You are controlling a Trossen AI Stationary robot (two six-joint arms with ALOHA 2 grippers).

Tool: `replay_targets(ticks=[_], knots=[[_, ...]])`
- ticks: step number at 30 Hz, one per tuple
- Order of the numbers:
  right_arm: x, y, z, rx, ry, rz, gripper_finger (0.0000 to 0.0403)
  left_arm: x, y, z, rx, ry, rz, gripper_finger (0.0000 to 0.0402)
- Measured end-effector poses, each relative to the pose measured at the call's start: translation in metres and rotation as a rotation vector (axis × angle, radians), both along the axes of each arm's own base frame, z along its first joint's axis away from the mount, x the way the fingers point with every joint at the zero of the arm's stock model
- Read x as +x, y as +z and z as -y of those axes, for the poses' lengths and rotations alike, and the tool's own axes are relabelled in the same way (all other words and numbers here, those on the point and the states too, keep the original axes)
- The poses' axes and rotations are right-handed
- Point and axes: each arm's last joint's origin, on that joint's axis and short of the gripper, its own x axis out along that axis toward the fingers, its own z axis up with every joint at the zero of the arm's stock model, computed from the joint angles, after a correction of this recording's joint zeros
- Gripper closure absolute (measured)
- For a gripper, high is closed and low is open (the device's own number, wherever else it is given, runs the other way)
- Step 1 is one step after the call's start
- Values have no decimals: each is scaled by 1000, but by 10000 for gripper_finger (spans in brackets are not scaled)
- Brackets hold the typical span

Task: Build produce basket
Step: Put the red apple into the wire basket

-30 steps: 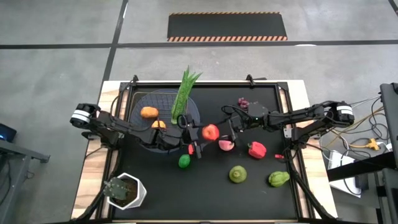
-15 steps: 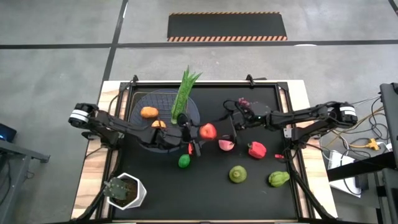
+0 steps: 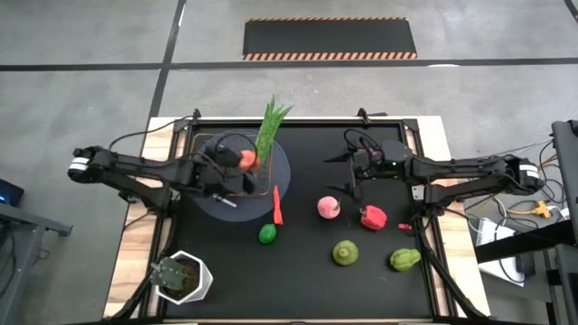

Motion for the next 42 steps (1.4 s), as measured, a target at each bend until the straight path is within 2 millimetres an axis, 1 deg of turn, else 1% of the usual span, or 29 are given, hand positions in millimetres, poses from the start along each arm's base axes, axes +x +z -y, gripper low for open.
replay_targets(ticks=[2, 4, 7, 11, 17, 27, 35, 38, 42], knots=[[0, -1, 0, 3, 0, -9, 33, -9, -11, -12, -40, 95, -15, 137], [2, -3, 0, 4, 0, -16, 33, -12, -22, -23, -94, 156, -14, 137], [4, -7, 1, 8, 0, -34, 33, -15, -40, -36, -179, 188, -52, 137], [7, -11, 1, 12, 0, -55, 33, -14, -57, -46, -195, 233, -116, 137], [9, -14, 2, 1, 2, -67, 33, -9, -68, -55, -200, 272, -153, 137], [9, -15, 2, -9, 3, -66, 32, 4, -80, -67, -202, 308, -122, 137], [9, -15, 2, -8, 3, -67, 32, 9, -87, -71, -205, 326, -137, 136], [9, -15, 2, 2, 2, -69, 32, 9, -89, -72, -214, 343, -129, 125], [9, -15, 2, 0, 2, -72, 32, 9, -91, -73, -217, 346, -135, 95]])
